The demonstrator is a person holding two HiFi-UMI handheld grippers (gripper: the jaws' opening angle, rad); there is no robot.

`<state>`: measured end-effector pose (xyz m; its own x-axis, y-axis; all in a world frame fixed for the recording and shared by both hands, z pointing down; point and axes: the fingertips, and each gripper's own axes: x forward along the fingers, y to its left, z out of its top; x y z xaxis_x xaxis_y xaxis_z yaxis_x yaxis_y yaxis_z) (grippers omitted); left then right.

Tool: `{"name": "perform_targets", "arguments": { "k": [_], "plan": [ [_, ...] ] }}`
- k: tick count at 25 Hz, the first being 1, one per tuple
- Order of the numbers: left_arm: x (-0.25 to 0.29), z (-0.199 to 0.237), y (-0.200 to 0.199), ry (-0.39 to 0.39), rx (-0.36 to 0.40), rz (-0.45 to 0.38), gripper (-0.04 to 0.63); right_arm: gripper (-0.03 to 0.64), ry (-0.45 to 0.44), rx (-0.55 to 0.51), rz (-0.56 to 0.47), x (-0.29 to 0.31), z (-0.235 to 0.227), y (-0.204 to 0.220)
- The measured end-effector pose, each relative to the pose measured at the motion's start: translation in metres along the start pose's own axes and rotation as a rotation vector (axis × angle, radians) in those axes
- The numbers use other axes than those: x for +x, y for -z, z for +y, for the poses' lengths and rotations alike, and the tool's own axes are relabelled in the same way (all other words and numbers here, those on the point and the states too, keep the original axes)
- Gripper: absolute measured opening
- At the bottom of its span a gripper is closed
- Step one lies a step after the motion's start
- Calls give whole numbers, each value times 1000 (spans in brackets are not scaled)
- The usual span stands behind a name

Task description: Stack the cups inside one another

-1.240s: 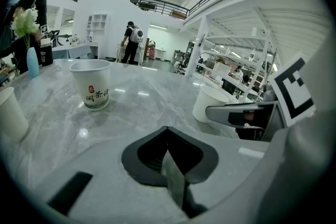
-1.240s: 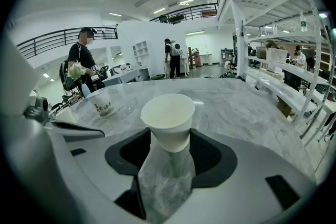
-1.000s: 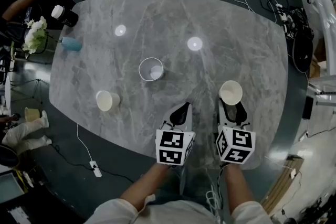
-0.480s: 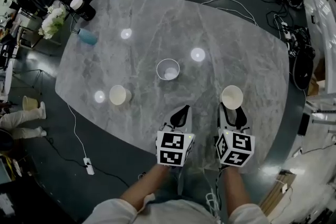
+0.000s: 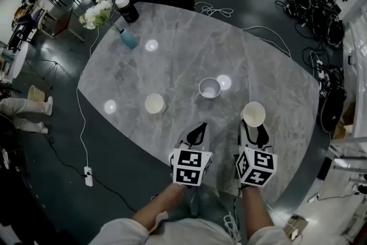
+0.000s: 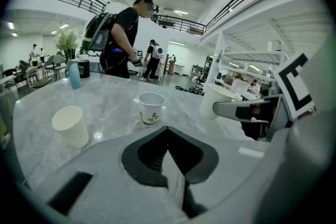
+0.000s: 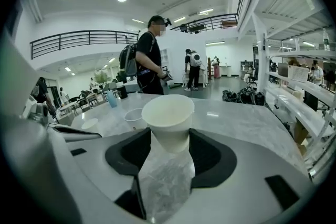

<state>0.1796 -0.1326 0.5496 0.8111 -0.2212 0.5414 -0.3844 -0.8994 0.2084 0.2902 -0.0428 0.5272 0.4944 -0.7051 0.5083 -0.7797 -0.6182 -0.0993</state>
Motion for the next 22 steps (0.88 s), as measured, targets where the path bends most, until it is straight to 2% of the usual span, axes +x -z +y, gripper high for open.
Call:
{"name": "perform_targets", "arguments": {
  "k": [11,22],
  "plan": [
    [-36,39,-24,-83,-27,-54,-5,213,-117,-50,-46,13,65,-46],
    [-39,63,-41,-130,-45,-78,-5,213,-173,-76,-53,28,91,-64]
  ]
}}
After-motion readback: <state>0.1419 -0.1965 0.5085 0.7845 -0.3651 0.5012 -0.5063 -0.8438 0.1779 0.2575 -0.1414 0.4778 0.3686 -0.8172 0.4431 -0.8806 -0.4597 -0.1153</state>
